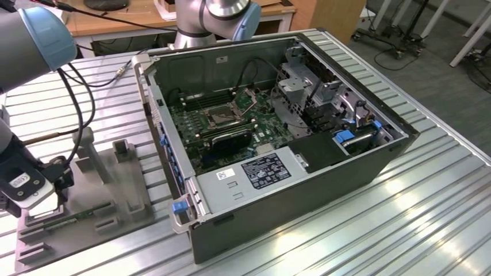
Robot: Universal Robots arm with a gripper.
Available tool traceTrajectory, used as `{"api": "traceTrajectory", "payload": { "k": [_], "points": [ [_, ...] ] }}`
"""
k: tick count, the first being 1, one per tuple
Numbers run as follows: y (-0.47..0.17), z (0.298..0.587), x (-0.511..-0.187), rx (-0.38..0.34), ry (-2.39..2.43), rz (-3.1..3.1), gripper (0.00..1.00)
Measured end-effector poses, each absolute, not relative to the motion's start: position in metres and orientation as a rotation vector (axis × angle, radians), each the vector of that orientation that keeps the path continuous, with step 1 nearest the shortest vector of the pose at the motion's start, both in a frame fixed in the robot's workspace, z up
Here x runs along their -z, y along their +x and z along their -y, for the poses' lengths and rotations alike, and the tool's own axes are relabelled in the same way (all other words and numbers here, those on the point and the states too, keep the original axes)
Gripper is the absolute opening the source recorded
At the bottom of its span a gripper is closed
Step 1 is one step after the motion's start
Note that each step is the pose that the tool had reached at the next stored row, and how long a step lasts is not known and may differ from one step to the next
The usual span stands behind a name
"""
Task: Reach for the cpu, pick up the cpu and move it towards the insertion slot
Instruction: 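Pick up the cpu and move it towards the insertion slot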
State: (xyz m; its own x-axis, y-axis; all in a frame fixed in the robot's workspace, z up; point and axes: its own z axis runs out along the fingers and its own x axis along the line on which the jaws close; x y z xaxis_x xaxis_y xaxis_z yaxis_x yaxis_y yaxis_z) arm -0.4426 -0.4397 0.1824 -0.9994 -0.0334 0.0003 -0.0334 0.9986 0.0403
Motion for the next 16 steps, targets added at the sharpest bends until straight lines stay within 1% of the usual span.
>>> {"api": "traceTrajectory", "payload": {
  "k": [12, 14, 15, 16],
  "points": [
    [-0.4424, 0.4379, -0.1783, 0.063, 0.049, 3.140, 0.76],
    [-0.4424, 0.4379, -0.1782, 0.063, 0.049, 3.139, 0.75],
    [-0.4424, 0.4379, -0.1782, 0.063, 0.049, 3.139, 0.68],
    [-0.4424, 0.4379, -0.1782, 0.063, 0.049, 3.139, 0.68]
  ]
}}
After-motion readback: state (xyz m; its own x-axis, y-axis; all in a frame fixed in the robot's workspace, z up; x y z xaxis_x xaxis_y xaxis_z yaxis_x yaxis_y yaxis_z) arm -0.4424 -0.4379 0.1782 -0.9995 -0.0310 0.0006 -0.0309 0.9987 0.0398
